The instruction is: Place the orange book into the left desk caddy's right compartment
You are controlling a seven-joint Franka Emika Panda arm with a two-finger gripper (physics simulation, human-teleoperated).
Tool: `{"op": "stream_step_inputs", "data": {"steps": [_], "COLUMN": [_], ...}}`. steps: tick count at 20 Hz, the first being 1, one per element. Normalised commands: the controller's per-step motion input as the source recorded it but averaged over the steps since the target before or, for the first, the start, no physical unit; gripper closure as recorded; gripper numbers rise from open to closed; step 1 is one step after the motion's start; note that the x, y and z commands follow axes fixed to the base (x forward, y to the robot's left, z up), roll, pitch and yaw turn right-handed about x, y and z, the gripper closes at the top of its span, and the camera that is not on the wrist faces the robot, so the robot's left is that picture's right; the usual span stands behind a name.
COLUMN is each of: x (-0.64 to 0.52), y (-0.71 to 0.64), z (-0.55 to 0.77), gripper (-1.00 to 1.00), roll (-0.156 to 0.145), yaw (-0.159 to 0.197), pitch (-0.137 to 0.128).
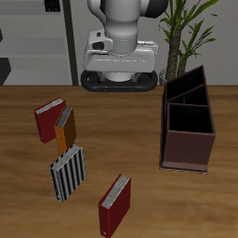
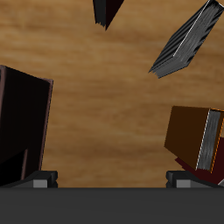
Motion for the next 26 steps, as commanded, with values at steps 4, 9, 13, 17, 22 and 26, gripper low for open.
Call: {"op": "stream_step_inputs", "data": {"steps": [4, 9, 13, 17, 22, 26], "x": [-0.03, -0.15, -0.14, -0.11, -0.09, 0.00], "y": [-0.20, -0.46, -0.43, -0.27, -0.21, -0.15], "z": [-0.07, -0.13, -0.14, -0.10, -0.09, -0.15], "gripper": [-1.00, -1.00, -1.00, -1.00, -1.00, -1.00], "roll": [0.017, -0.053, -0.052, -0.046, -0.027, 0.023], "yaw": [0.021, 0.006, -0.012, 0.001, -0.004, 0.035], "pitch": [-0.010, -0.002, 0.010, 0.009, 0.000, -0.022]}}
